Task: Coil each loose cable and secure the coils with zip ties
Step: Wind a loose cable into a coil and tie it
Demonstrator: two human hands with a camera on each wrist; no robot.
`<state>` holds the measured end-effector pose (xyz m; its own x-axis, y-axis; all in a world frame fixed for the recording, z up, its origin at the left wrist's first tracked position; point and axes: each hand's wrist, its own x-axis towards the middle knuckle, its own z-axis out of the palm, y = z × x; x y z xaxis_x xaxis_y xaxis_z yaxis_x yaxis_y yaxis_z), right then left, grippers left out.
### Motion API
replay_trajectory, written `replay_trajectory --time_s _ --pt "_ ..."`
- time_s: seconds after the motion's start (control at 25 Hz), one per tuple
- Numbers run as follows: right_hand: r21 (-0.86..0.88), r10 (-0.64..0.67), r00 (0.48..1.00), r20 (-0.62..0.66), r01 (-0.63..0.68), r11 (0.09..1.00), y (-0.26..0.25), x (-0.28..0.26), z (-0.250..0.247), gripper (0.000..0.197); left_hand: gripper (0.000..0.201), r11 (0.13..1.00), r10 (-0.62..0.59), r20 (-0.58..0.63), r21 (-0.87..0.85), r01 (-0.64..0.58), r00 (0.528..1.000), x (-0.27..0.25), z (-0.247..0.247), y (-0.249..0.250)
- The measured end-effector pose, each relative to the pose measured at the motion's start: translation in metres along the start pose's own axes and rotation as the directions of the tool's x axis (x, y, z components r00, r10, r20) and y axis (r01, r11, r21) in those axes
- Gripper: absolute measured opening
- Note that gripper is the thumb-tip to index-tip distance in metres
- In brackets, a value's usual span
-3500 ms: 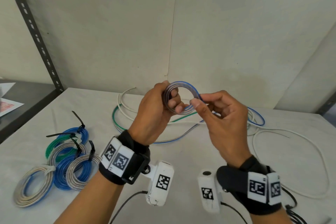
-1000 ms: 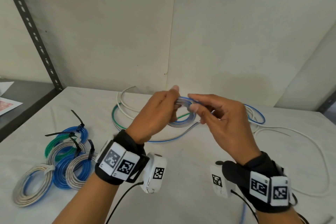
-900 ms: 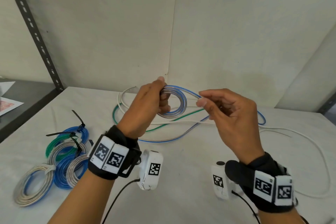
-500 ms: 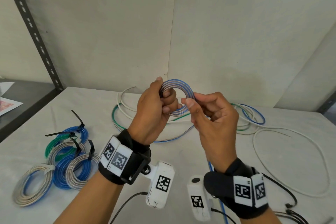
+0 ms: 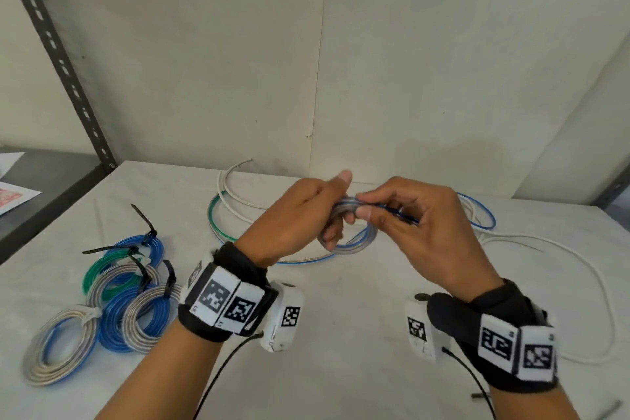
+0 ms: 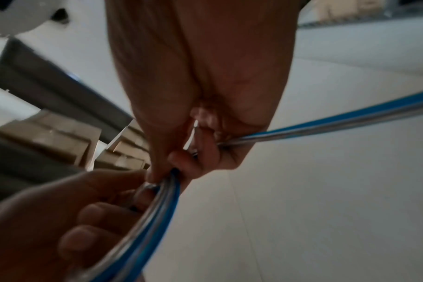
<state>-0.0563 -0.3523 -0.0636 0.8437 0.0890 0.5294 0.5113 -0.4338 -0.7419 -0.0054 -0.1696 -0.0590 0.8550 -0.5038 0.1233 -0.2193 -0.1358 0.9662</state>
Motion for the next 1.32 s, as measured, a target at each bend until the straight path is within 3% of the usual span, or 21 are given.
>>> replay_trajectory --time_s 0.08,0.2,0.4,0.6,0.76,0.92,1.08,1.2,1.32 --pt "-0.069 -0.011 0.999 0.040 0.014 0.998 0.001 -0.001 0.002 0.007 0.053 0.998 -0.036 0.013 0.052 0.035 0.999 -0.003 0.000 -0.002" --pt "-0.044 -0.027 1.000 -0.002 0.027 0.999 0.000 -0.001 0.007 0.009 0.048 0.998 -0.010 -0.056 0.058 0.014 0.998 -0.002 0.002 -0.002" --pt "0.019 -0.009 0.983 -0.183 0.013 1.000 0.000 0.003 0.005 0.009 0.045 0.970 -0.022 -0.198 -0.242 -0.027 0.980 0.003 -0.012 0.002" --pt "0.144 0.058 0.967 -0.249 -0.023 0.989 -0.002 0.002 0.027 0.002 0.044 0.821 -0.094 -0.200 -0.570 -0.038 0.975 0.005 -0.009 0.007" --pt "0.237 0.073 0.953 -0.294 -0.001 0.971 -0.003 -0.002 0.039 0.003 0.044 0.728 -0.094 -0.210 -0.681 -0.077 0.973 0.007 -0.001 0.005" --pt "0.313 0.131 0.931 -0.340 -0.020 0.950 -0.006 -0.001 0.040 0.013 0.046 0.696 -0.066 -0.240 -0.707 -0.128 0.968 0.007 0.011 0.004" --pt "0.347 0.145 0.938 -0.314 -0.028 0.937 -0.005 0.002 0.027 0.013 0.049 0.809 -0.041 -0.148 -0.585 -0.054 0.988 0.006 0.004 0.006" --pt "0.184 0.096 0.984 -0.151 -0.067 0.981 -0.004 0.001 0.009 0.011 0.059 0.968 -0.035 -0.035 -0.249 0.025 0.999 0.004 -0.004 0.005" --pt "-0.033 0.050 0.998 0.035 -0.049 0.998 -0.003 -0.002 0.002 0.011 0.058 0.994 -0.079 0.026 0.077 0.077 0.997 0.000 -0.003 0.002"
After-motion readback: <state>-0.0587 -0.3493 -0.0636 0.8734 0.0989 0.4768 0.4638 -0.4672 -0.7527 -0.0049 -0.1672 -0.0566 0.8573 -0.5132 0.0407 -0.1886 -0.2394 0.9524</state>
